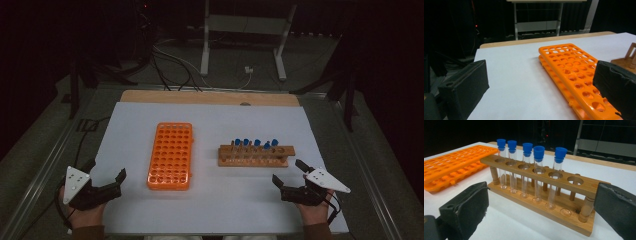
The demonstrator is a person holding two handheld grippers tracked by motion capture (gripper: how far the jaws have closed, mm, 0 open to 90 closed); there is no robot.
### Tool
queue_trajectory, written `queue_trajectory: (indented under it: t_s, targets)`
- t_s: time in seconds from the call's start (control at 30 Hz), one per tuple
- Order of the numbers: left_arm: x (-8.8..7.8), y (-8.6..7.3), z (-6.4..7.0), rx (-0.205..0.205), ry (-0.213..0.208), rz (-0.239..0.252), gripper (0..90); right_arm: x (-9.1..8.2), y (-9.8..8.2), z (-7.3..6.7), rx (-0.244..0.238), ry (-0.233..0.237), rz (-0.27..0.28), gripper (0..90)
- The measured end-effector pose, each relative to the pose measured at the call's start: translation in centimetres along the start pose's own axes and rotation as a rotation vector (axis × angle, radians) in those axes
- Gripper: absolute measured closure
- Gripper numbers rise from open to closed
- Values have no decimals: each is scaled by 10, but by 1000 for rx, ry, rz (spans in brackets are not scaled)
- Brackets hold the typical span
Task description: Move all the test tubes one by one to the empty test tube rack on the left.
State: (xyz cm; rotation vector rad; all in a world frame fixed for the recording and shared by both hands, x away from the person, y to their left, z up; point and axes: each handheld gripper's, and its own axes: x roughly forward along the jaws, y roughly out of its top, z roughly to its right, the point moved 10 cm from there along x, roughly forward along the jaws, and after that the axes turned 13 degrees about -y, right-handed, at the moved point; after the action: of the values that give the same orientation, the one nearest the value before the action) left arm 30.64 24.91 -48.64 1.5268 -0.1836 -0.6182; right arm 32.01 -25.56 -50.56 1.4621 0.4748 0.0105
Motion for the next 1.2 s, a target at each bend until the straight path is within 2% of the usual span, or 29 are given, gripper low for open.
queue_trajectory:
  t_s: [0.27,0.47,0.67,0.87,0.97,1.2]
  targets:
    - [0,-1,-1,-14,12,3,10,1,-1,0,-12,-4,1,2]
    - [-1,-3,-3,-21,25,2,10,5,-1,-1,-9,-11,-19,8]
    - [-1,-4,-6,-27,36,5,10,9,13,0,16,-9,-17,8]
    - [0,-7,-5,-42,40,0,10,16,28,3,12,-1,-37,8]
    - [0,-8,-5,-39,41,-5,10,24,32,8,1,-14,-55,9]
    - [0,-9,-7,-55,43,1,10,38,42,20,17,-41,-63,38]
